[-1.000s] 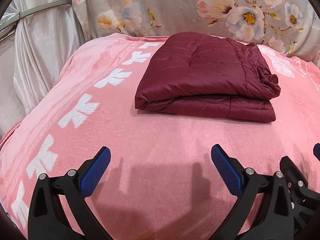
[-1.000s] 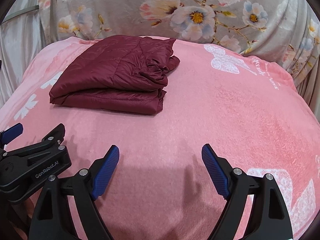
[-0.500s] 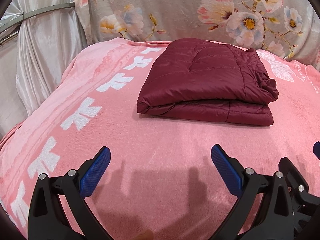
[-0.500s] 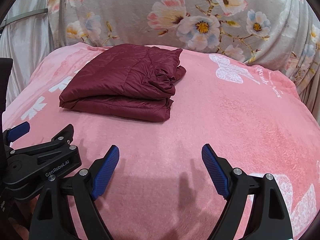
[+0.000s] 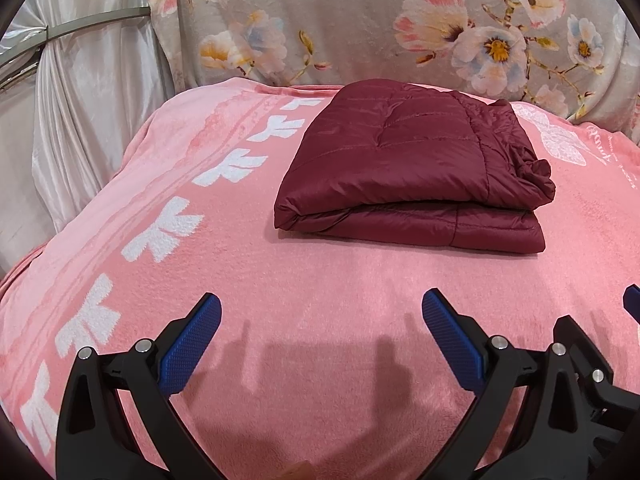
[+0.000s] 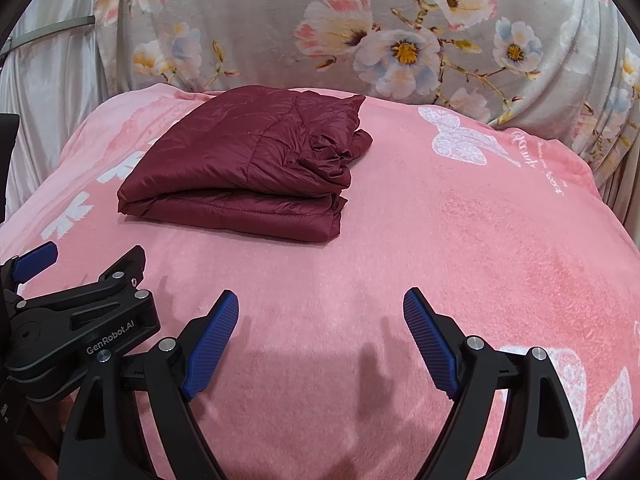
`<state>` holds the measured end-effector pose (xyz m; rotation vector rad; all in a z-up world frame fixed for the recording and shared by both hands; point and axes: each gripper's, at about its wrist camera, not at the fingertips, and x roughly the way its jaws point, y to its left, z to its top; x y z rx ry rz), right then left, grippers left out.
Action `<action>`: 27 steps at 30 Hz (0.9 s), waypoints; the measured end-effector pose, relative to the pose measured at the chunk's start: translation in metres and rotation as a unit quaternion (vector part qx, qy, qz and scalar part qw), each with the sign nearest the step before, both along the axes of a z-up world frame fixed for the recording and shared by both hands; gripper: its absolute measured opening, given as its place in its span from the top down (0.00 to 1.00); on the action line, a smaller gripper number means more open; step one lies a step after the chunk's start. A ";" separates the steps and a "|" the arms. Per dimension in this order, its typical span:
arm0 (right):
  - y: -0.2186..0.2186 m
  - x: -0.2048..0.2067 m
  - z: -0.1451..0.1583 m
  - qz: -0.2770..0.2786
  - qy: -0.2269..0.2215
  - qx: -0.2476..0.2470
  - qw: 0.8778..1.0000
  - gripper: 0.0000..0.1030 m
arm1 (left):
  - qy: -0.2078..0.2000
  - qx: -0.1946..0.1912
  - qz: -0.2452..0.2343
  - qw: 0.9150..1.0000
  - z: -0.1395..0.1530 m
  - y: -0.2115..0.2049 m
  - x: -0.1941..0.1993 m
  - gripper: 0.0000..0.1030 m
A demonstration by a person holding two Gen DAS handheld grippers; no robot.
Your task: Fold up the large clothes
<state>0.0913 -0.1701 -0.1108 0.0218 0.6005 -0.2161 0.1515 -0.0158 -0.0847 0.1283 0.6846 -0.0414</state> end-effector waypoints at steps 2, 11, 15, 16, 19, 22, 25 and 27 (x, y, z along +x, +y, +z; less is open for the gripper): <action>0.000 0.000 0.000 -0.001 0.000 0.000 1.000 0.20 | -0.001 -0.001 -0.001 1.000 0.001 -0.001 0.000 0.05; 0.001 -0.001 0.000 -0.004 -0.001 -0.003 1.000 0.20 | 0.000 -0.001 -0.001 1.000 0.002 -0.001 -0.001 0.05; 0.000 -0.001 0.000 -0.003 0.000 -0.003 1.000 0.20 | 0.000 -0.002 -0.001 1.000 0.001 -0.001 -0.001 0.05; 0.000 -0.001 0.000 -0.003 0.000 -0.003 1.000 0.20 | 0.000 -0.002 -0.002 1.000 0.002 -0.001 -0.001 0.05; 0.000 -0.001 0.000 -0.004 0.000 -0.004 1.000 0.20 | 0.001 -0.001 -0.001 1.000 0.003 -0.002 -0.001 0.05; 0.000 -0.001 0.000 -0.004 0.000 -0.004 1.000 0.20 | 0.000 -0.001 -0.001 1.000 0.003 -0.001 -0.001 0.05; -0.001 -0.001 0.000 -0.003 0.000 -0.004 1.000 0.20 | 0.000 -0.001 -0.001 1.000 0.003 -0.001 -0.002 0.05; -0.001 -0.001 0.000 -0.003 0.000 -0.004 1.000 0.20 | 0.000 -0.001 -0.001 1.000 0.003 -0.001 -0.001 0.06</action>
